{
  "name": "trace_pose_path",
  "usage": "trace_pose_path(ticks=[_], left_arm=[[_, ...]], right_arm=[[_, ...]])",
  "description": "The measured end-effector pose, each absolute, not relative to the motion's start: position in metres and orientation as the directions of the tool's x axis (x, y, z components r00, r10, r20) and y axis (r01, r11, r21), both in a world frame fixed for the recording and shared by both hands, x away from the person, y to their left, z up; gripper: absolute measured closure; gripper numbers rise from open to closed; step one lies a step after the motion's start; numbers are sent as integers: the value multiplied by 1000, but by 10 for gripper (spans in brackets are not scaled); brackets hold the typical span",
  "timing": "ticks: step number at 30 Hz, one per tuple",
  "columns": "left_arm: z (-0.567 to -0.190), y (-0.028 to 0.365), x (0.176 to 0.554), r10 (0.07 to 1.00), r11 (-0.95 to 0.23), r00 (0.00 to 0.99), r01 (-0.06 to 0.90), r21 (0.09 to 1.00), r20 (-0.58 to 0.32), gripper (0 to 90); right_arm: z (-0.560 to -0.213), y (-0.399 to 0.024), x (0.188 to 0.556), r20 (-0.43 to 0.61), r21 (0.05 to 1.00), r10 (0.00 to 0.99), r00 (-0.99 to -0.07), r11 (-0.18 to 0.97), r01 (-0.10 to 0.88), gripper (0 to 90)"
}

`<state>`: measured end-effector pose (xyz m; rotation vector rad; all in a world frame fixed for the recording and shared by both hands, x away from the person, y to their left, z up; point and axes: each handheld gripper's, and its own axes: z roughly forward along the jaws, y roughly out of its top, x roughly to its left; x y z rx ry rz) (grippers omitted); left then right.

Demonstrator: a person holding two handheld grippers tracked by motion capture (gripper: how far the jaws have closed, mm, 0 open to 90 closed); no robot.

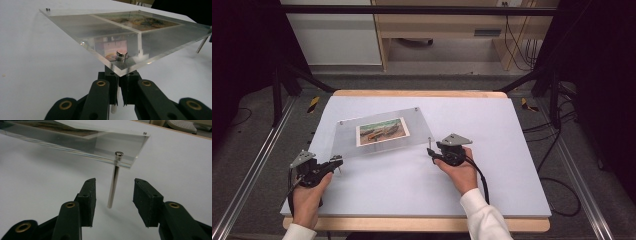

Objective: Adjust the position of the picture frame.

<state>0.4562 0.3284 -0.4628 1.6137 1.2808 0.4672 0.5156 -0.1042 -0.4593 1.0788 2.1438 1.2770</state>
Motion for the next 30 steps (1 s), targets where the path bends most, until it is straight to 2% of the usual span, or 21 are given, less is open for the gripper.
trace_pose_path(ticks=[2, 8, 9, 10, 14, 18, 30], left_arm=[[-463, 329, 456, 890, 45, 368, 514, 857, -267, 836], [-462, 328, 455, 887, 54, 372, 508, 860, -275, 836], [-462, 328, 455, 887, 54, 372, 508, 860, -275, 837], [-461, 328, 455, 886, 61, 370, 505, 861, -280, 837], [-462, 328, 455, 888, 56, 369, 507, 860, -275, 837], [-462, 328, 454, 888, 61, 367, 502, 863, -276, 838], [-463, 328, 456, 887, 49, 376, 500, 865, -267, 833]], right_arm=[[-463, -100, 522, 73, 876, 785, -615, 245, 416, 574], [-464, -88, 535, 76, 888, 771, -632, 236, 395, 668], [-464, -88, 535, 76, 888, 771, -632, 236, 395, 668], [-464, -89, 540, 87, 895, 772, -630, 217, 390, 718], [-468, -94, 545, 115, 904, 758, -642, 187, 384, 797], [-469, -97, 548, 143, 917, 749, -647, 145, 371, 843], [-470, -97, 549, 161, 914, 746, -647, 135, 384, 848]])
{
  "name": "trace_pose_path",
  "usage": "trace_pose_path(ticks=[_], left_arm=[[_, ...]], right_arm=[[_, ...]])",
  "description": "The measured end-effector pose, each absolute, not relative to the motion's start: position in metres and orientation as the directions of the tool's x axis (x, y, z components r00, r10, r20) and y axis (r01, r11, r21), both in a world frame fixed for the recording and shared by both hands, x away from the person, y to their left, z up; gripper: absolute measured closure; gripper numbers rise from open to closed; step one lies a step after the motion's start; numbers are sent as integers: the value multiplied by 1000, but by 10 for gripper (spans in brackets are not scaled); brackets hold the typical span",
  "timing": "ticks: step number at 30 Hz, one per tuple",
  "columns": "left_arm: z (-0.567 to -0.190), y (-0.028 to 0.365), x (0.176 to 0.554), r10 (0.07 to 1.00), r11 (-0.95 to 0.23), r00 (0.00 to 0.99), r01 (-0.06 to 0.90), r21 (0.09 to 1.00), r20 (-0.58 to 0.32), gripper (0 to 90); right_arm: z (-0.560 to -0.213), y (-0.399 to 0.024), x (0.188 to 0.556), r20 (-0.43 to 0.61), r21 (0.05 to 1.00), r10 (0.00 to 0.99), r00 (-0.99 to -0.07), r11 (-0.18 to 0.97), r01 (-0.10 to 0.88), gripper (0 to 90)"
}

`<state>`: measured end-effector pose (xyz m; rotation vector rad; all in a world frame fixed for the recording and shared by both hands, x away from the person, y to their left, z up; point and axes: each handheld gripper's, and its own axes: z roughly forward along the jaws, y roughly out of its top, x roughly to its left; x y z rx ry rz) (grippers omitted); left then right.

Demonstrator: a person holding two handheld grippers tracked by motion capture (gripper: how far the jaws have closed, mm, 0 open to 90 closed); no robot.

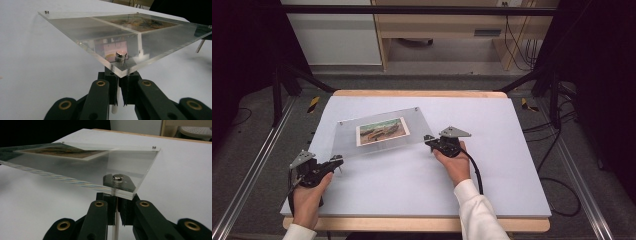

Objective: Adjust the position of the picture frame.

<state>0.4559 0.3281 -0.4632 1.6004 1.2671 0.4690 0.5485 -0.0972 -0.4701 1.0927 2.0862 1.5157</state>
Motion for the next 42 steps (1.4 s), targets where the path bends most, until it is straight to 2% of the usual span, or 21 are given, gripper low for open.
trace_pose_path(ticks=[10, 14, 18, 24, 32, 37, 42], left_arm=[[-465, 325, 463, 890, 47, 377, 486, 873, -258, 805], [-465, 326, 465, 892, 43, 375, 485, 873, -253, 830], [-465, 325, 465, 894, 39, 370, 495, 868, -251, 837], [-465, 325, 465, 896, 29, 372, 493, 869, -241, 837], [-465, 329, 470, 905, 52, 348, 476, 878, -242, 797], [-463, 332, 473, 902, 61, 354, 465, 883, -248, 837], [-456, 328, 470, 909, 7, 372, 440, 898, -190, 840]], right_arm=[[-470, -97, 549, 170, 910, 743, -647, 134, 393, 846], [-470, -97, 549, 171, 909, 740, -650, 136, 393, 842], [-473, -92, 551, 184, 905, 748, -637, 124, 406, 787], [-474, -89, 552, 172, 908, 753, -635, 128, 398, 842], [-472, -88, 554, 177, 903, 740, -649, 141, 407, 846], [-467, -84, 555, 176, 903, 739, -650, 142, 406, 845], [-464, -85, 555, 166, 909, 744, -647, 139, 393, 847]])
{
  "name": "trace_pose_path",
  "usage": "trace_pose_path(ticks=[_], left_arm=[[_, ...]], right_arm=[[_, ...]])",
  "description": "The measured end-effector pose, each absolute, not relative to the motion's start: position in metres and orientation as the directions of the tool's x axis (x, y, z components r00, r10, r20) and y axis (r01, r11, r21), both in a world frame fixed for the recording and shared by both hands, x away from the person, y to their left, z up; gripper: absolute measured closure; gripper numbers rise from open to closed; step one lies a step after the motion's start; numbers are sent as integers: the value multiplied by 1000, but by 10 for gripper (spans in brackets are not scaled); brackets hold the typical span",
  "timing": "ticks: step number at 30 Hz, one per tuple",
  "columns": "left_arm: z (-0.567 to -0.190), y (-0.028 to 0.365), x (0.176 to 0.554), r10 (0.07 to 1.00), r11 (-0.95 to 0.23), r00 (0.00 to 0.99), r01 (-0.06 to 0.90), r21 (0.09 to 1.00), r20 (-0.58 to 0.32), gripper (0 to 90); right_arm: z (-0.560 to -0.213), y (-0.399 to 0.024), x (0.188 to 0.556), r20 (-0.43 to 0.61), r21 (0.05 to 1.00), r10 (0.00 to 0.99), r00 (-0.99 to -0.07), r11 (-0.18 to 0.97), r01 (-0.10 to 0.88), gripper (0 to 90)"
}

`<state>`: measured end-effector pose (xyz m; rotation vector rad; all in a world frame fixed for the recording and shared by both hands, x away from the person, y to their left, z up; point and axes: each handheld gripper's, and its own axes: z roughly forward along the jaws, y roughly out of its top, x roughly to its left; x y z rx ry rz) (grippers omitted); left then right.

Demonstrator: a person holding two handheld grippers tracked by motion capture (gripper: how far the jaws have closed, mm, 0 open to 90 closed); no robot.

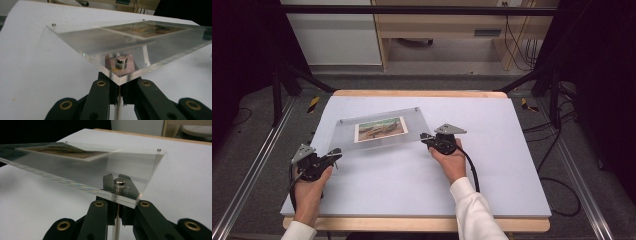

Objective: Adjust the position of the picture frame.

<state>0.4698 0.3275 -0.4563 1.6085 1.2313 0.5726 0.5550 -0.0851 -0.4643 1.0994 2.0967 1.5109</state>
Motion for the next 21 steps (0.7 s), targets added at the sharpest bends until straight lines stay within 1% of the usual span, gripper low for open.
trace_pose_path(ticks=[1, 2, 5, 8, 13, 21], left_arm=[[-456, 328, 470, 909, 7, 372, 440, 898, -190, 841], [-452, 324, 467, 908, -2, 381, 418, 908, -173, 841], [-448, 322, 465, 904, 11, 387, 404, 915, -182, 841], [-442, 320, 463, 894, 22, 403, 397, 918, -196, 840], [-434, 313, 461, 884, 15, 426, 388, 922, -194, 840], [-424, 288, 465, 857, -5, 482, 362, 932, -182, 839]], right_arm=[[-464, -85, 555, 166, 909, 744, -647, 139, 393, 847], [-460, -86, 555, 162, 915, 750, -642, 129, 382, 847], [-455, -89, 554, 168, 920, 751, -638, 113, 374, 846], [-446, -95, 549, 155, 920, 751, -642, 127, 371, 841], [-439, -103, 542, 138, 922, 755, -641, 139, 362, 836], [-422, -132, 525, 127, 933, 782, -610, 115, 341, 837]])
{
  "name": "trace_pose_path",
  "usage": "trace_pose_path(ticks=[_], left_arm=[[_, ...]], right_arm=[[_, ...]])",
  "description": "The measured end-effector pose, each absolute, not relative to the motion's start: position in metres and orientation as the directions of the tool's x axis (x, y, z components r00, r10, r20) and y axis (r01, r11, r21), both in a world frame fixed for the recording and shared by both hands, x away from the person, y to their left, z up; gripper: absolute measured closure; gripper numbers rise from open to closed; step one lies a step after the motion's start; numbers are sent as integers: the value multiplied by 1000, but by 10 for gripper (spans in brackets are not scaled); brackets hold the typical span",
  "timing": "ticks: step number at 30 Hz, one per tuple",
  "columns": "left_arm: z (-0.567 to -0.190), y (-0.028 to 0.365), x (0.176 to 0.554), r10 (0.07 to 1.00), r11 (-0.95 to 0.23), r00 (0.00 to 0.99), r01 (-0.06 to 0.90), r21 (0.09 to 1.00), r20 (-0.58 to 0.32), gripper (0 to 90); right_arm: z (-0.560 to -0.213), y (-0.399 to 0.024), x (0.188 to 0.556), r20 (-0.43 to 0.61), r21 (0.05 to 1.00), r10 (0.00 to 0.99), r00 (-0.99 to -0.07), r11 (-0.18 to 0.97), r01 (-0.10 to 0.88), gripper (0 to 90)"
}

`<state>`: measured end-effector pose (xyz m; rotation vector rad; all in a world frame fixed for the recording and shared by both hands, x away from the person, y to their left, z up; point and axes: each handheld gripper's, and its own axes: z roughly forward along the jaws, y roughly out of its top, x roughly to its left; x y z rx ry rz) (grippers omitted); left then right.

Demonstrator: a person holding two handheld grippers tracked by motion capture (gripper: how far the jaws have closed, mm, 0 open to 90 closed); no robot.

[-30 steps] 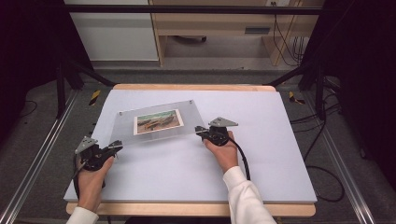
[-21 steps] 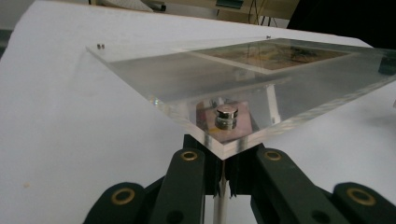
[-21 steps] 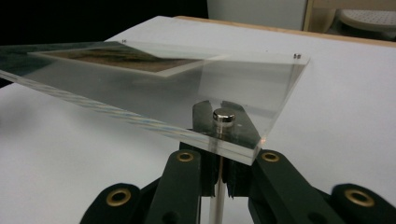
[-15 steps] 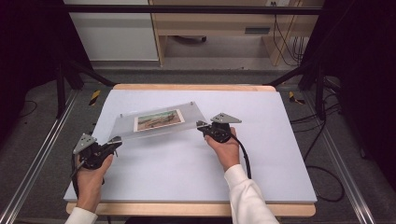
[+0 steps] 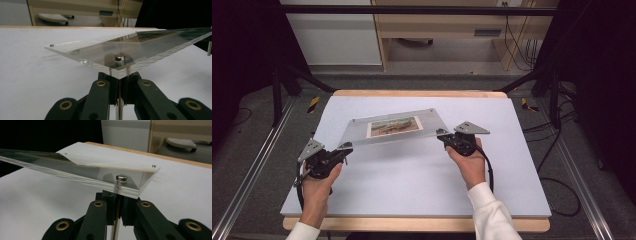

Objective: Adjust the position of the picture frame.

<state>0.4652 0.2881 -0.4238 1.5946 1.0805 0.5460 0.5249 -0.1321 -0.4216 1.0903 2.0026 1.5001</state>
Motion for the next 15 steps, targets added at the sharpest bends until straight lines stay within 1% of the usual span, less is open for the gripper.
trace_pose_path(ticks=[1, 5, 7, 15], left_arm=[[-422, 284, 468, 850, -6, 494, 357, 934, -183, 839], [-416, 268, 475, 831, -21, 530, 334, 942, -169, 839], [-414, 257, 479, 816, -34, 555, 322, 946, -160, 839], [-417, 233, 481, 782, -78, 608, 311, 947, -135, 836]], right_arm=[[-418, -141, 520, 113, 936, 789, -604, 119, 331, 835], [-415, -153, 513, 118, 940, 801, -587, 100, 325, 835], [-414, -169, 502, 123, 945, 816, -565, 78, 318, 835], [-420, -196, 482, 128, 945, 840, -527, 57, 321, 833]])
